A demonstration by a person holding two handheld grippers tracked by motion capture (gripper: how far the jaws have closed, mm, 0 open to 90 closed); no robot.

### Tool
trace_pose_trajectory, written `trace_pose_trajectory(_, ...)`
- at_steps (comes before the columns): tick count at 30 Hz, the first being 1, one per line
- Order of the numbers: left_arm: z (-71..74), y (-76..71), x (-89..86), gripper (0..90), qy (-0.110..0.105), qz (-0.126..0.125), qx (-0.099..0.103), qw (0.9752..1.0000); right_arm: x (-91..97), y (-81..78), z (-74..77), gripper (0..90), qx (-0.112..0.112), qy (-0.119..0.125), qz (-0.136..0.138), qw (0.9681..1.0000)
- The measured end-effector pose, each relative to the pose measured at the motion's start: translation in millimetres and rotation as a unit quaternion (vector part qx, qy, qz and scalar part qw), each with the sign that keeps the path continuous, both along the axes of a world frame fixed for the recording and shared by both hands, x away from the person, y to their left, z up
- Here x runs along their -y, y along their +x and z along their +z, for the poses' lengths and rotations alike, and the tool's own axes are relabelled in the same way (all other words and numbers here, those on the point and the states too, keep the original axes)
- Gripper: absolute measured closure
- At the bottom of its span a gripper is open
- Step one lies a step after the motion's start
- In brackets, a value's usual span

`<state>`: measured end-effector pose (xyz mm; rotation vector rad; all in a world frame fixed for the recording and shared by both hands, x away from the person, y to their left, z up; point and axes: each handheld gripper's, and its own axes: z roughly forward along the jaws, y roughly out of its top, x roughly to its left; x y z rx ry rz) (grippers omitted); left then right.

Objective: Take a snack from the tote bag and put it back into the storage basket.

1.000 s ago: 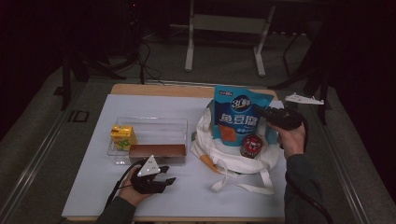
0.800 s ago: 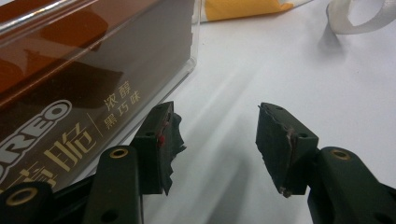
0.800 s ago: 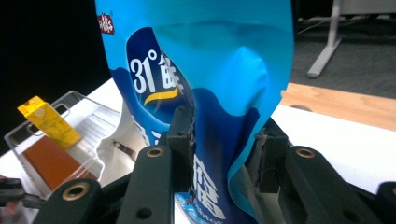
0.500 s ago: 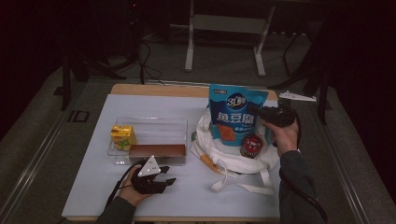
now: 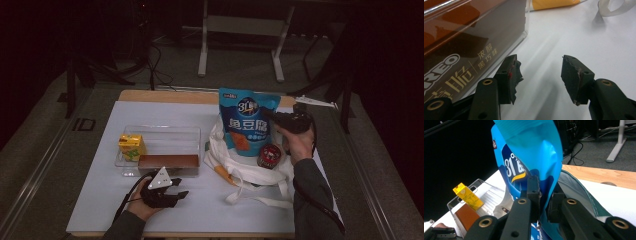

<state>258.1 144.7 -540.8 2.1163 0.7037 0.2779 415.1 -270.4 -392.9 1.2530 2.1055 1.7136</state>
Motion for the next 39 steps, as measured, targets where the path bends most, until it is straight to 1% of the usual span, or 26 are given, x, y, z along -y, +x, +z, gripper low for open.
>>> trace_pose_trajectory(3, 0.0, 0.1, -0.1, 47.5, 0.000, 0.000, 0.000, 1.0000, -2.9, -0.8, 2.6, 88.7, -0.001, -0.010, -0.006, 0.9999)
trace_pose_trajectory(6, 0.0, 0.0, 0.0, 47.5, 0.000, 0.000, 0.000, 1.0000, -2.8, -0.2, 3.1, 89.3, -0.012, -0.003, -0.009, 0.9999)
trace_pose_trajectory(10, 0.0, 0.3, -0.3, 46.9, -0.001, 0.000, -0.001, 1.0000, 1.4, 1.2, -1.1, 89.6, -0.031, 0.034, -0.014, 0.9988)
trace_pose_trajectory(11, 0.0, 0.3, -0.4, 46.9, -0.001, 0.000, -0.001, 1.0000, 2.6, 1.7, -2.2, 89.6, -0.033, 0.040, -0.014, 0.9985)
trace_pose_trajectory(14, 0.0, 0.5, -0.5, 46.7, -0.001, 0.000, -0.002, 1.0000, 6.6, 2.3, -5.6, 89.7, -0.046, 0.064, -0.019, 0.9967)
trace_pose_trajectory(16, 0.1, 0.5, -0.6, 46.7, 0.000, 0.000, -0.002, 1.0000, 9.5, 2.9, -8.2, 89.9, -0.052, 0.082, -0.016, 0.9952)
trace_pose_trajectory(20, 0.1, 0.5, -0.6, 46.7, -0.001, 0.000, -0.001, 1.0000, 10.2, 2.9, -9.1, 89.9, -0.055, 0.091, -0.015, 0.9942)
trace_pose_trajectory(22, 0.1, 0.6, -0.7, 46.6, -0.001, 0.000, -0.002, 1.0000, 10.6, 3.4, -9.2, 89.9, -0.059, 0.103, -0.016, 0.9928)
trace_pose_trajectory(25, 0.2, 0.6, -0.9, 46.5, -0.001, 0.000, -0.002, 1.0000, 11.2, 3.2, -7.4, 90.0, -0.058, 0.109, -0.015, 0.9923)
trace_pose_trajectory(28, 0.2, 0.7, -0.9, 46.4, -0.001, 0.000, -0.002, 1.0000, 12.9, 2.7, -4.5, 90.0, -0.058, 0.117, -0.017, 0.9912)
trace_pose_trajectory(34, 0.2, 0.7, -1.0, 46.4, -0.002, 0.000, -0.002, 1.0000, 14.7, 1.4, 4.9, 89.9, -0.056, 0.121, -0.021, 0.9909)
trace_pose_trajectory(39, 0.2, 0.7, -1.0, 46.3, -0.002, 0.000, -0.002, 1.0000, 15.8, 0.8, 9.8, 89.9, -0.053, 0.131, -0.021, 0.9898)
